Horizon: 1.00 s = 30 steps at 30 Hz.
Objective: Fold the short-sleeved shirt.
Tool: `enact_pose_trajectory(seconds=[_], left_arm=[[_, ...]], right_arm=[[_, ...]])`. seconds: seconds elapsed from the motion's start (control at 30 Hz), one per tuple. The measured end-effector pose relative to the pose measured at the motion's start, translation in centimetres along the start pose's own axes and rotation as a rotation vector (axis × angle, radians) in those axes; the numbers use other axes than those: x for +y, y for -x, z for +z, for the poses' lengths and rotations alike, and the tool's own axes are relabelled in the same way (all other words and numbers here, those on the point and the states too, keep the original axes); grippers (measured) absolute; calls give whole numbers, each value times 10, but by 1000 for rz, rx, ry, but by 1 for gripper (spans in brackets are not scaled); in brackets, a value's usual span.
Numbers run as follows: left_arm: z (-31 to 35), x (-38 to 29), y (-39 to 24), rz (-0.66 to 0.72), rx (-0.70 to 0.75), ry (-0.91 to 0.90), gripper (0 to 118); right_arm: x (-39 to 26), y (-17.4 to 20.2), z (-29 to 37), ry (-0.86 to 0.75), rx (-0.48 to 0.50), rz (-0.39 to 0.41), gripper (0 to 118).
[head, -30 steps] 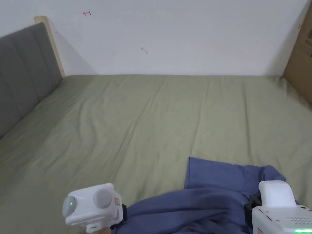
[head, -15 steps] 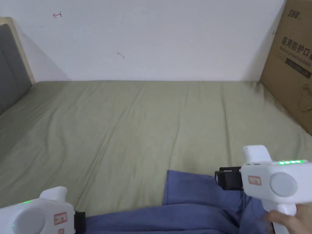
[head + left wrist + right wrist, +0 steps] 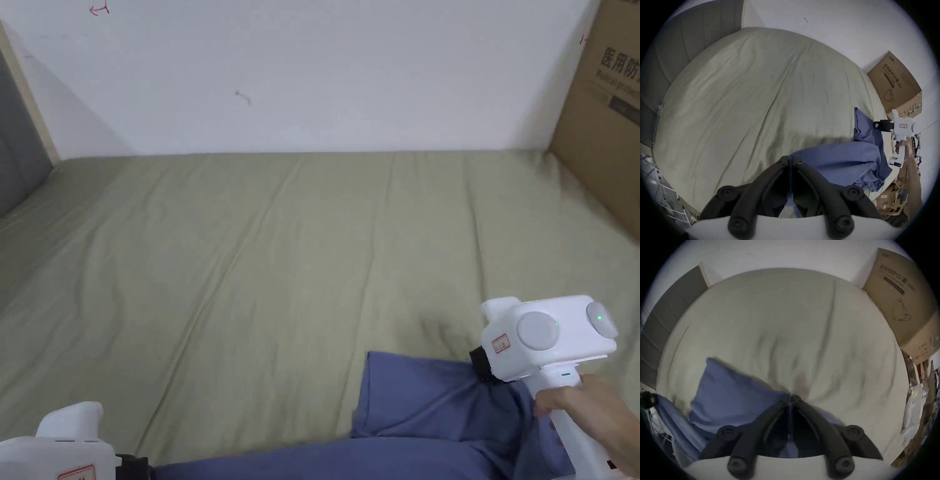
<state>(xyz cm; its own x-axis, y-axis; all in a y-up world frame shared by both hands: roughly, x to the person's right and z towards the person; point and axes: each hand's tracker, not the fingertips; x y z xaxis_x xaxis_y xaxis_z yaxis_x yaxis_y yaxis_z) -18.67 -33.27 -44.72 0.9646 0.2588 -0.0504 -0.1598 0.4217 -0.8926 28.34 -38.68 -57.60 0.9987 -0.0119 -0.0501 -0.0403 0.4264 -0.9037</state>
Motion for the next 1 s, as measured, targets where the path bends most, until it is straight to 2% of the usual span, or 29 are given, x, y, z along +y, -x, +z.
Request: enact_pose_trajectory(seconds=[0.07, 0.17, 0.3, 0.47, 0.63, 0.77, 0.83, 0.9, 1.0], left_arm=[[11, 0, -7, -20, -5, -16, 3], [32, 5, -10, -76, 2, -48, 3], [70, 16, -10, -88, 5, -128, 3], [132, 26, -16, -172, 61, -260, 3], [183, 32, -18, -160, 63, -353, 3], [211, 41, -27, -209, 54, -394, 3], [223, 47, -34, -237, 66, -418, 3], [232, 54, -43, -250, 76, -456, 3], [241, 80, -56, -281, 128, -494, 3]], right_arm=[[-3, 1, 18, -11, 12, -50, 2], [-2, 3, 56, -61, -9, -77, 2], [-2, 1, 130, -179, -48, -77, 2], [-3, -35, 229, -331, -72, -160, 2], [-22, -58, 312, -466, -120, -222, 2], [-34, -77, 352, -516, -63, -307, 2], [-36, -74, 366, -529, -114, -293, 2], [-31, -68, 374, -543, -179, -233, 2], [-18, -63, 384, -563, -175, -233, 2]])
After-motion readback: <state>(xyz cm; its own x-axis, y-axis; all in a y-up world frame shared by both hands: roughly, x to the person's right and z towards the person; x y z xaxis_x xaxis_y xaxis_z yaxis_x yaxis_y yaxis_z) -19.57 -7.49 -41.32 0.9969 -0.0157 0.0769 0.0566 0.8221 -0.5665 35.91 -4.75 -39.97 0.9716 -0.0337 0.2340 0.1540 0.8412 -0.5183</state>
